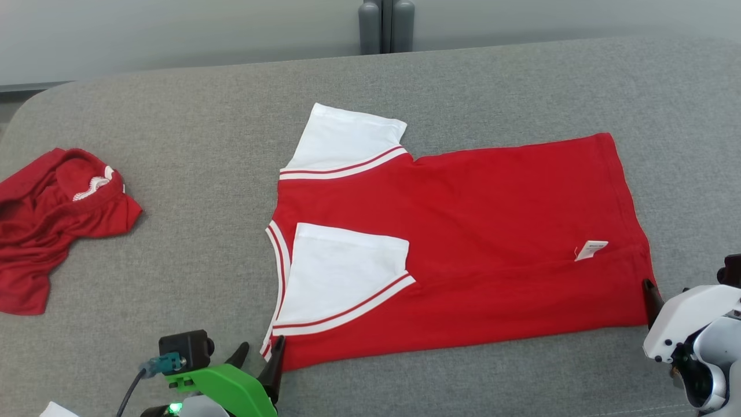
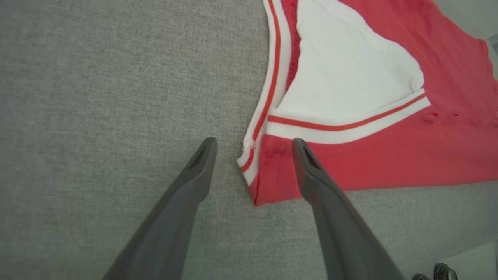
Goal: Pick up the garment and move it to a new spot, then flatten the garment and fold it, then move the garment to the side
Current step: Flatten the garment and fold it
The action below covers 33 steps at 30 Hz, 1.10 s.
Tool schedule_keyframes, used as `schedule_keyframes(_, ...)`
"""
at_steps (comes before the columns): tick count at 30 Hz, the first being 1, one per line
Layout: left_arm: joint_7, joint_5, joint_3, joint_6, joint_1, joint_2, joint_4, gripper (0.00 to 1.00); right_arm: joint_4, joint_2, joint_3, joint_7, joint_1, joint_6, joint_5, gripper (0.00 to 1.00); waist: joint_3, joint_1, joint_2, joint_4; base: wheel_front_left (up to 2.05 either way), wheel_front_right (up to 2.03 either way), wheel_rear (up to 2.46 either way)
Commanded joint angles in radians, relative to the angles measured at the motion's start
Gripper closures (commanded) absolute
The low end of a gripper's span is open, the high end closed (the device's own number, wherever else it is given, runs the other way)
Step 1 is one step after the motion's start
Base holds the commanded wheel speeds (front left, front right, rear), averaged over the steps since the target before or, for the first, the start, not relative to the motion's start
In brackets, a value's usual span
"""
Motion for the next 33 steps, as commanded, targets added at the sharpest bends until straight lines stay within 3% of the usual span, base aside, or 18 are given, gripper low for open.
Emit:
schedule_keyframes(1,-0.003,0.012,0.004,0.007,-0.010,0.015,-0.002,0.00,-0.013,-0.003,0.006,0.009,-0.013,-0.001,-0.015,0.00,-0.005,0.0000,0.0000,-0.002,0.00,0.00,0.00)
schedule_keyframes(8,0.055,0.063,0.004,0.006,-0.153,0.062,0.015,0.00,-0.099,-0.032,0.088,0.122,-0.123,-0.001,-0.059,0.00,0.005,0.0000,0.0000,-0.023,0.00,0.00,0.00)
schedule_keyframes(16,0.212,0.101,-0.015,-0.044,-0.468,0.038,0.135,0.00,-0.006,-0.199,0.282,0.274,-0.382,-0.001,0.124,0.00,0.088,0.0000,0.0000,-0.065,0.00,0.00,0.00)
schedule_keyframes(21,0.287,0.108,-0.016,-0.081,-0.668,-0.001,0.252,0.00,0.094,-0.274,0.387,0.295,-0.545,-0.001,0.149,0.00,0.177,0.0000,0.0000,-0.095,0.00,0.00,0.00)
schedule_keyframes(33,0.361,0.143,-0.022,-0.162,-0.970,-0.022,0.476,0.00,0.220,-0.315,0.599,0.235,-0.833,-0.001,0.182,0.00,0.367,0.0000,0.0000,-0.180,0.00,0.00,0.00)
